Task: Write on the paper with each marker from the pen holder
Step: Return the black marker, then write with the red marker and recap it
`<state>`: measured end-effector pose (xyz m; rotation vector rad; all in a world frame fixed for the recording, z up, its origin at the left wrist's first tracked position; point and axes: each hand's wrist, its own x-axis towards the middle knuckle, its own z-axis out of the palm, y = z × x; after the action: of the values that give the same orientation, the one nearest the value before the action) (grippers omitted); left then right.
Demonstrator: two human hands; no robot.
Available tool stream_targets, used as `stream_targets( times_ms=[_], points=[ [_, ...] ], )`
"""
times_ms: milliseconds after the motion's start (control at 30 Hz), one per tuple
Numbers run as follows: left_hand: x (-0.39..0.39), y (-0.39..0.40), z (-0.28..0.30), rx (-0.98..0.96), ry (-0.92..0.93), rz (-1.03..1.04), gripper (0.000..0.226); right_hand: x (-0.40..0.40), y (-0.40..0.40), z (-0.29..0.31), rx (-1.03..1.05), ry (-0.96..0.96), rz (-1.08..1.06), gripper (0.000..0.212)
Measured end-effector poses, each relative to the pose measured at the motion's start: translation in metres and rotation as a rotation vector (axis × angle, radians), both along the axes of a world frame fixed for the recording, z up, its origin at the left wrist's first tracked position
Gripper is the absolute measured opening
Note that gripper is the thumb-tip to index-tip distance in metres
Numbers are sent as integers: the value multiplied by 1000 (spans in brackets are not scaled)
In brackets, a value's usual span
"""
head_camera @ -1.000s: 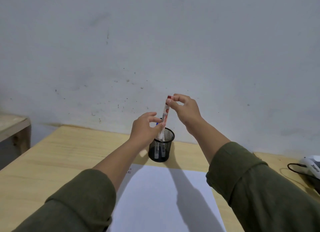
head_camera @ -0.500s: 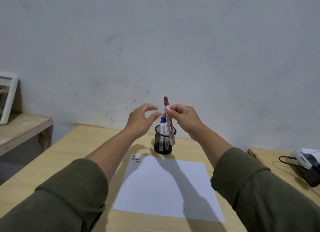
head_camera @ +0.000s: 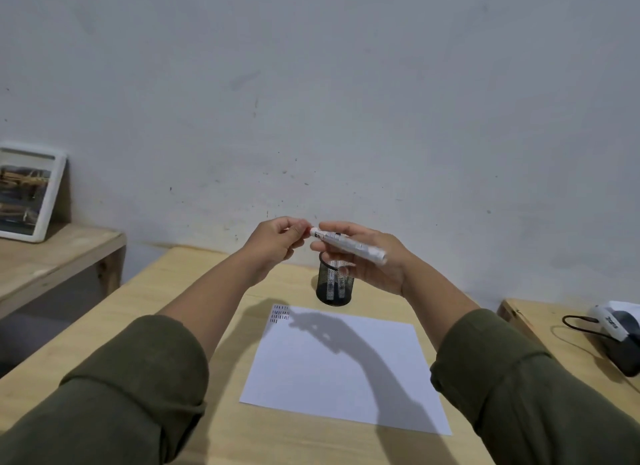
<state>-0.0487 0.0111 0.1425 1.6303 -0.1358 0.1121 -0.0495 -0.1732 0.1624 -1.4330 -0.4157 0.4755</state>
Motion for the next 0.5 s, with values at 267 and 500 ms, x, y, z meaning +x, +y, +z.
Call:
stream_targets(
  times_ms=[267, 500],
  points=[
    [4, -6, -13, 97, -75, 87, 11, 13, 11, -20, 149, 1, -215, 19],
    [4, -8, -19, 379, -150, 166, 22, 18, 25, -28, 201, -45, -362, 19]
  ],
)
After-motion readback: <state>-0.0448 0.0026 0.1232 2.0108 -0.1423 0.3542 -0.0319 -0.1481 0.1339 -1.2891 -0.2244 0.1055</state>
